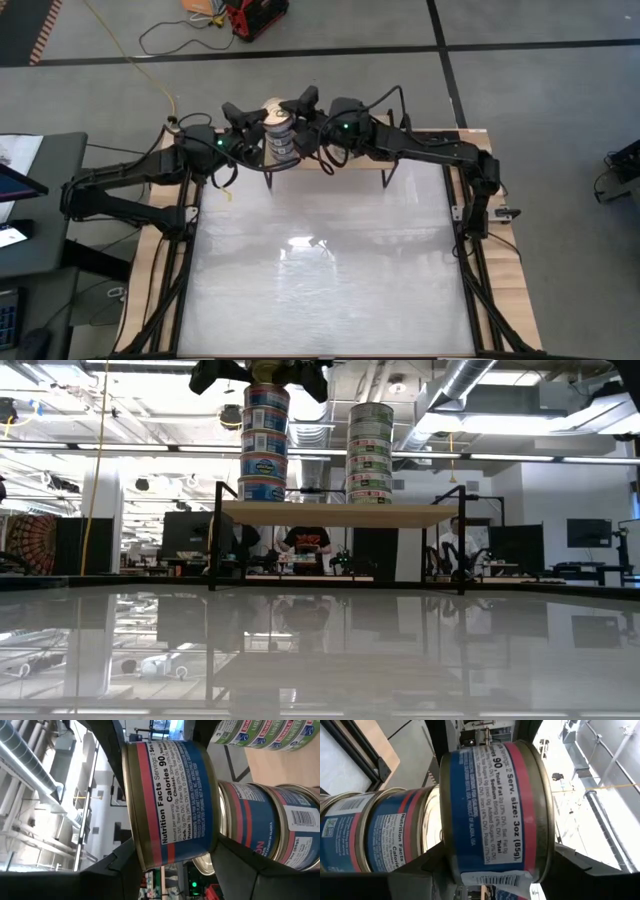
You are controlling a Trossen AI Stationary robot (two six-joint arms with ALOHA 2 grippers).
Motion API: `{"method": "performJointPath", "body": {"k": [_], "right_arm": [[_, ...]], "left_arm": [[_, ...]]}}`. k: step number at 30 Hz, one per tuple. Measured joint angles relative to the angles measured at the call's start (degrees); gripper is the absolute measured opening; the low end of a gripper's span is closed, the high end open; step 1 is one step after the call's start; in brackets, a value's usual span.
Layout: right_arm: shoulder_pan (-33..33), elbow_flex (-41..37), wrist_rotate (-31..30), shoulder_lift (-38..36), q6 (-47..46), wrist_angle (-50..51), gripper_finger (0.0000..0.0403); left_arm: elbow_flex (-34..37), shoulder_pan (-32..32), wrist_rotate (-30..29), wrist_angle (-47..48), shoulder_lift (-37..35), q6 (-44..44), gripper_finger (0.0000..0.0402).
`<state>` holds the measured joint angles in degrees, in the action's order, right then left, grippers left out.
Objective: Stack canned seafood by type on shelf
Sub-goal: Stack the blue tuna can on top of the other blue tuna can on the shelf
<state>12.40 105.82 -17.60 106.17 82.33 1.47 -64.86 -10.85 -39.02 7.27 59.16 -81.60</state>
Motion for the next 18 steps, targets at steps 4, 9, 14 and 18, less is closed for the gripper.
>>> {"method": "performJointPath", "body": {"k": [4,9,14,18], "right_arm": [[0.0,0.0,-1.3,-0.1,-0.3,0.6,0.0261],[0.0,0.1,-2.3,-0.7,-1.3,2.5,0.0261],[0.0,0.1,-3.7,-0.7,-1.3,2.8,0.0267],[0.0,0.1,-6.0,-0.7,-1.5,2.9,0.0294]], "left_arm": [[0.0,0.0,-0.5,-0.1,0.0,0.3,0.0194],[0.1,0.0,-0.6,-0.9,0.0,0.3,0.0195],[0.1,0.0,-0.6,-0.9,0.0,-0.2,0.0195],[0.1,0.0,-0.7,-1.1,0.0,-0.1,0.0195]]}}
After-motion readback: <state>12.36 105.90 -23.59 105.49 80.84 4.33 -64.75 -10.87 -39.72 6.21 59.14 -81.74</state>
